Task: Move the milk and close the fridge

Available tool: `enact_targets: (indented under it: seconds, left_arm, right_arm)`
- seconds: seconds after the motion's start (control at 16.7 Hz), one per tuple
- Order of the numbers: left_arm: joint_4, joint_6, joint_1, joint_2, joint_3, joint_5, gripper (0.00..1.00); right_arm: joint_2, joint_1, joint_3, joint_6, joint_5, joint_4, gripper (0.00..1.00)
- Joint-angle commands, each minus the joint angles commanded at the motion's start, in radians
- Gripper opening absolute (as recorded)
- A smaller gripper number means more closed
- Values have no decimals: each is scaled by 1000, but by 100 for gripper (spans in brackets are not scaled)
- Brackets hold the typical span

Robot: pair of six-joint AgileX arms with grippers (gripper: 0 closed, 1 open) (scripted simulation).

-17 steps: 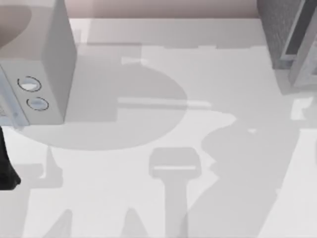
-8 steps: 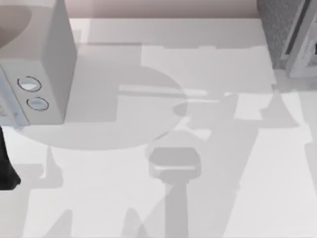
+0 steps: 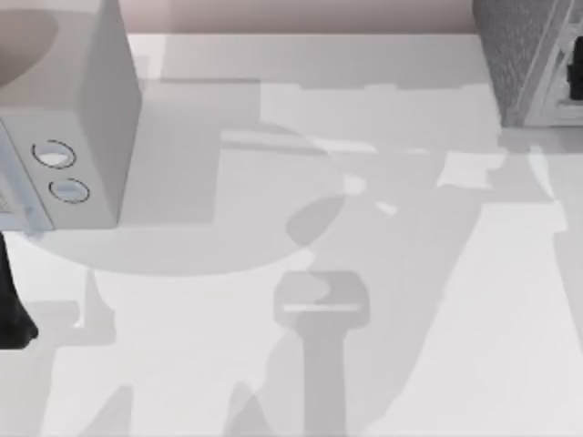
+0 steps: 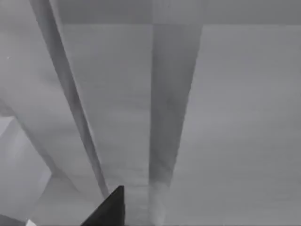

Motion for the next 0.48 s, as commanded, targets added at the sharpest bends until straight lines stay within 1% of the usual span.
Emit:
enact_targets:
  seconds: [0.3,0.48]
  left_arm:
    - [0,0,0,0,0,0,100]
    - [0,0,0,0,0,0,100]
  right_arm:
    - [130,-1,200,5,3,-30,100]
    - [167,-1,240,9,2,-42,100]
